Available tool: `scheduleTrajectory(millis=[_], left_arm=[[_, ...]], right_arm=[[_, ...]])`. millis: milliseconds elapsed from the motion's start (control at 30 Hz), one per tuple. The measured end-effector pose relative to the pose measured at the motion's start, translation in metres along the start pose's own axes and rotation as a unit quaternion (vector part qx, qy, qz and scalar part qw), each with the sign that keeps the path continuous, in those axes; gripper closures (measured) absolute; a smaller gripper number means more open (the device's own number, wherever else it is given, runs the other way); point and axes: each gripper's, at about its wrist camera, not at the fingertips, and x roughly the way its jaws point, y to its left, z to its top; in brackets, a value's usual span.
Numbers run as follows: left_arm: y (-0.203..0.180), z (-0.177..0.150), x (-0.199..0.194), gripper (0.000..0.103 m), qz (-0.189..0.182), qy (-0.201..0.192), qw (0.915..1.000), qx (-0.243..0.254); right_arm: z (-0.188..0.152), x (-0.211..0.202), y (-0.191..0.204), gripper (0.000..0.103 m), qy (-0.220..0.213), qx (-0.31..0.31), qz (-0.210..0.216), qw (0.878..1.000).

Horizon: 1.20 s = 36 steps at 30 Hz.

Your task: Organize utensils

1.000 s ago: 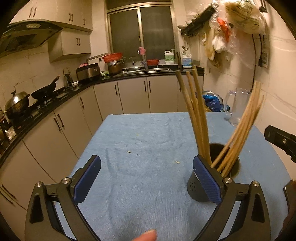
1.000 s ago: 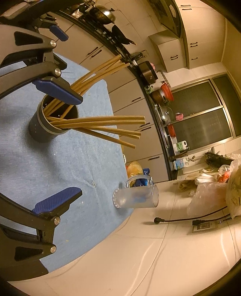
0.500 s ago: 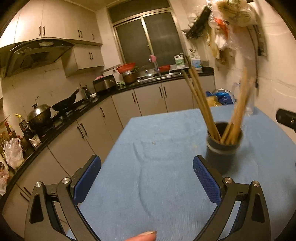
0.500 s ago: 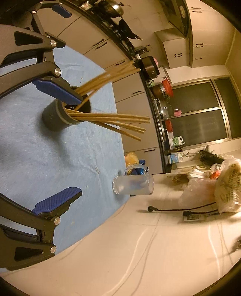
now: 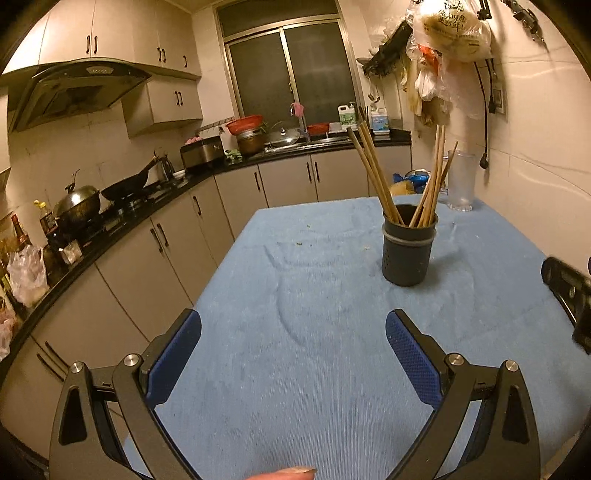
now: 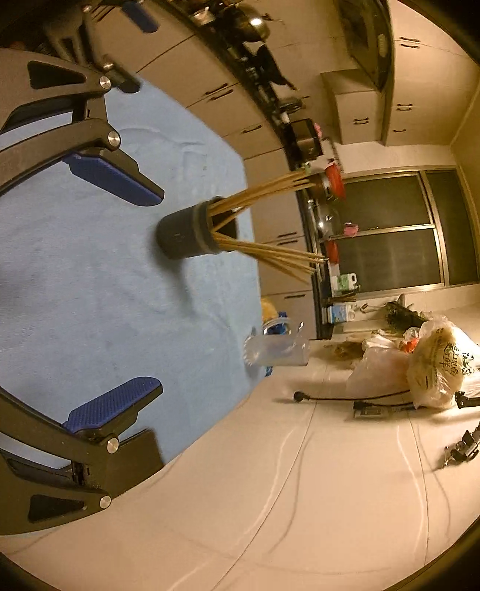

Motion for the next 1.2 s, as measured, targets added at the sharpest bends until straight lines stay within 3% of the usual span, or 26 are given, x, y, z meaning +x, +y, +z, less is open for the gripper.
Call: scheduleTrajectory(millis=[133, 1200], left_arm=[[0.003, -0.005, -0.003, 0.003, 0.001, 0.002, 0.9999, -0.01], [-0.014, -0.02, 0.053, 0.003, -0.016, 0.053, 0.9985, -0.001]], right_arm=[[-0.01, -0.006, 0.005, 0.007, -0.005, -0.022, -0.02, 1.0], [-0.028, 0.045, 0.013, 0.007, 0.051, -0.041, -0.029, 0.997]])
